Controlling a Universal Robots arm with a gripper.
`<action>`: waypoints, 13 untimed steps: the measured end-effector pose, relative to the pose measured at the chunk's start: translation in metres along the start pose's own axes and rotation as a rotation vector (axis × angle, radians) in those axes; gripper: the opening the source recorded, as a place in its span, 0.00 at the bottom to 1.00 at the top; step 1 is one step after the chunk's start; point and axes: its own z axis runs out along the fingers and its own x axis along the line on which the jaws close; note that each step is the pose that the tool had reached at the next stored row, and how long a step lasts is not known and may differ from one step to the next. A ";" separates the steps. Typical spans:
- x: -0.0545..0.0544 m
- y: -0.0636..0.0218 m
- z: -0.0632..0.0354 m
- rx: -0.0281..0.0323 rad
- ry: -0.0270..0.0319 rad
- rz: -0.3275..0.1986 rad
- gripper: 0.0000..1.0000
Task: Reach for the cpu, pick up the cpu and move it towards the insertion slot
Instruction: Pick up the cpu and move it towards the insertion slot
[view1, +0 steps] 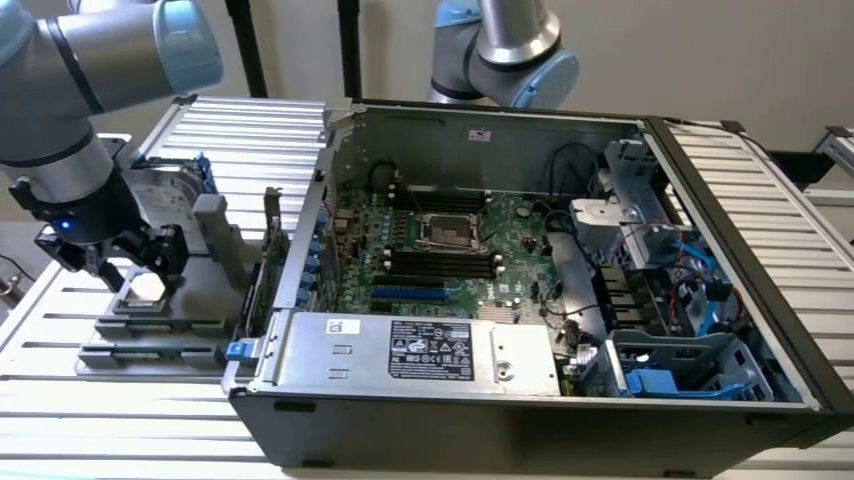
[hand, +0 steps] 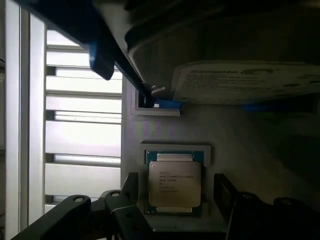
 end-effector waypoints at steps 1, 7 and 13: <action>0.000 0.0003 0.0005 0.0000 0.0000 0.000 0.71; 0.001 0.0030 0.0032 0.0001 0.0001 0.000 0.71; 0.001 0.0032 0.0046 0.0000 0.0000 0.000 0.71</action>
